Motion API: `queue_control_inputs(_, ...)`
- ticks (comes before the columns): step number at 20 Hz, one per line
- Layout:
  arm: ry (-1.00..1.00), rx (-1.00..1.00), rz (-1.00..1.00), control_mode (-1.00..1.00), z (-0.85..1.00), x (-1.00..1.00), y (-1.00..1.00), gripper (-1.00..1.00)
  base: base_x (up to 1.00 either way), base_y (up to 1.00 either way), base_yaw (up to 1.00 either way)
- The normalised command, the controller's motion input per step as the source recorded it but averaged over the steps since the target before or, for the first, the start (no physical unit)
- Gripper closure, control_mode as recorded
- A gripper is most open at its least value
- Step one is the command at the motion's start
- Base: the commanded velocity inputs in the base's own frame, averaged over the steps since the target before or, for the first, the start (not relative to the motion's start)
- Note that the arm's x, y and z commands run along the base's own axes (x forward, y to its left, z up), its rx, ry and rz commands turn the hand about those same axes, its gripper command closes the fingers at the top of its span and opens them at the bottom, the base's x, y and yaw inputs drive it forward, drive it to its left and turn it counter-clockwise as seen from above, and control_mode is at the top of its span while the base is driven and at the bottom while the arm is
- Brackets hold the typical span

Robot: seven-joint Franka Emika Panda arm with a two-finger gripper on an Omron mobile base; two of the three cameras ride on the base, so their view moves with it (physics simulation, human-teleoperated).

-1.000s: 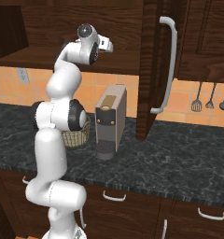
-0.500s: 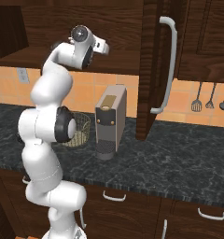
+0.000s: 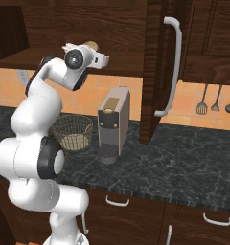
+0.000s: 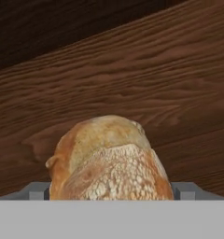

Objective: Open the cabinet, pick up the bread from the cabinet and place it in the basket. Then move the basket to the dining counter.

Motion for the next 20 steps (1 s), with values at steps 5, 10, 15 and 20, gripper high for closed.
queue_control_inputs(5,0.0,0.01,-0.04,-1.0,0.63,-1.0,-0.04,1.0,0.0,0.0,0.0)
queue_control_inputs(10,0.08,0.0,-0.01,-1.0,0.56,-1.0,0.0,1.0,0.0,0.0,0.0)
queue_control_inputs(15,0.33,0.0,0.0,-1.0,0.3,-1.0,0.0,1.0,0.0,0.0,0.0)
queue_control_inputs(20,0.26,-0.01,0.0,-1.0,-0.13,-1.0,-0.01,1.0,0.0,0.0,0.0)
